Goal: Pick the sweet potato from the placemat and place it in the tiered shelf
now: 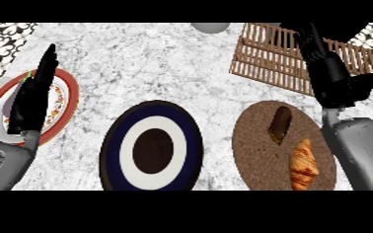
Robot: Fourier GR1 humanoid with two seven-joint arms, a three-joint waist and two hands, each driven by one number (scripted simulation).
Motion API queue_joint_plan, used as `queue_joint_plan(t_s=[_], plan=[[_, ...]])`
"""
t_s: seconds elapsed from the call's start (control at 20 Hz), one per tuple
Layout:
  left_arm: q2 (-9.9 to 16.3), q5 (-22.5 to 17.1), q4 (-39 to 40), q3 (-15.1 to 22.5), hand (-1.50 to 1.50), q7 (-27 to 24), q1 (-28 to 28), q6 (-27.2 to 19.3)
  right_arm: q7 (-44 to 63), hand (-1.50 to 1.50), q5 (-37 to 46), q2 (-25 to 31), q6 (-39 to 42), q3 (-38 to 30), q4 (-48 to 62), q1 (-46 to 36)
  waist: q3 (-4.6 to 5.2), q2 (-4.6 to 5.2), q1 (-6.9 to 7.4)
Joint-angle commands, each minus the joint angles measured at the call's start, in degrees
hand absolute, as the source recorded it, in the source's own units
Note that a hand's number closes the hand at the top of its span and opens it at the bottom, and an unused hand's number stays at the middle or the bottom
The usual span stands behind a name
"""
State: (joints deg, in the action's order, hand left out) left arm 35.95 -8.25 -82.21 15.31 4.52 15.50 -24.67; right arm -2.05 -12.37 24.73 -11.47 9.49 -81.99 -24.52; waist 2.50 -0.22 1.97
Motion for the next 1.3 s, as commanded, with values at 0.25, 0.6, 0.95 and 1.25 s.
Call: queue_joint_plan(t_s=[0.25, 0.6, 0.95, 1.25], plan=[[-8.8, -7.0, -4.8, -2.7, 0.00, -4.0, -1.8, -0.3, 18.3, 1.50, 11.5, 2.5, -2.1, 7.0, 17.7, -7.6, -2.21, 0.95, 1.39], [-11.9, -7.0, -11.0, -2.4, 0.00, 0.0, -8.5, -0.8, 21.9, -1.50, 12.8, -0.9, -8.4, 0.5, 15.7, -8.8, -2.50, 0.17, -1.50], [-11.9, -7.3, -9.8, -2.7, 0.00, -1.9, -9.2, 0.4, 41.4, -1.50, 14.7, 7.7, 13.1, 12.6, 9.0, -15.3, -2.28, -0.21, -1.51], [-12.3, -7.1, -9.8, -2.2, 0.00, -2.1, -10.0, 1.1, 56.2, -1.50, 19.1, 6.0, 25.3, 23.0, 11.5, -23.6, -2.27, 0.15, -0.03]])
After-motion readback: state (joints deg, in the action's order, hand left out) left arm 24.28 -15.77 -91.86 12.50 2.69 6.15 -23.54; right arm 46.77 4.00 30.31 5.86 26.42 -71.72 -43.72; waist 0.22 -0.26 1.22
